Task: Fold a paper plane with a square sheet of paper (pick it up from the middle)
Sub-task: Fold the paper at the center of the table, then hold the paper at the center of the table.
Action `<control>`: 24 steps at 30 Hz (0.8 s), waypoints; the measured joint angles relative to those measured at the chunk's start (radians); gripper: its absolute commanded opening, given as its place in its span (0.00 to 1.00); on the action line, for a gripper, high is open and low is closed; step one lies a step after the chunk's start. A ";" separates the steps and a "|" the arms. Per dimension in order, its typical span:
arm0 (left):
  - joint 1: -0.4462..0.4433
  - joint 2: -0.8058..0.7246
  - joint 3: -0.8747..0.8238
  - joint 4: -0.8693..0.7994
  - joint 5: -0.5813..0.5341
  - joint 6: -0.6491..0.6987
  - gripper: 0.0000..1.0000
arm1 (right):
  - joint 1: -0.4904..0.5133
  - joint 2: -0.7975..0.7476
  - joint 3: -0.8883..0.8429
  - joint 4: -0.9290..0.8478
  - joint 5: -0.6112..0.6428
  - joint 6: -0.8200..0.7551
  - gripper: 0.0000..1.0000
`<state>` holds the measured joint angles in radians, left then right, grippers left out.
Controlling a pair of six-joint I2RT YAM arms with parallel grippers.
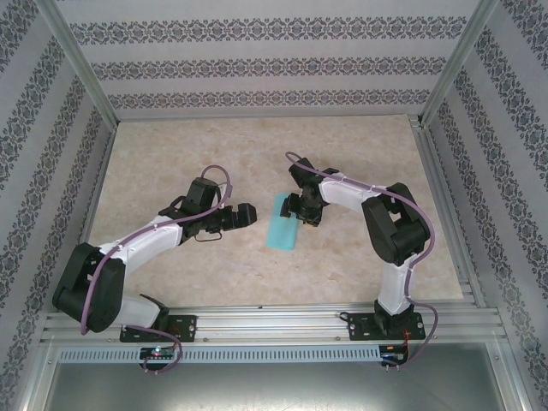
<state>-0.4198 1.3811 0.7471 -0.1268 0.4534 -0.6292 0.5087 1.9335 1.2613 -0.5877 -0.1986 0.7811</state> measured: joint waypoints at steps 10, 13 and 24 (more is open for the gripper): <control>0.000 0.006 0.007 0.000 0.009 0.000 0.97 | 0.005 0.009 0.013 -0.016 0.004 -0.010 0.67; 0.000 0.013 0.009 0.000 0.011 0.000 0.92 | 0.007 0.011 0.015 -0.020 0.009 -0.021 0.68; -0.012 0.094 0.069 -0.003 0.018 -0.010 0.50 | 0.007 0.017 0.020 -0.026 0.015 -0.024 0.67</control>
<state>-0.4316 1.4750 0.8162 -0.1299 0.4713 -0.6395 0.5156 1.9507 1.2812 -0.6132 -0.1837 0.7567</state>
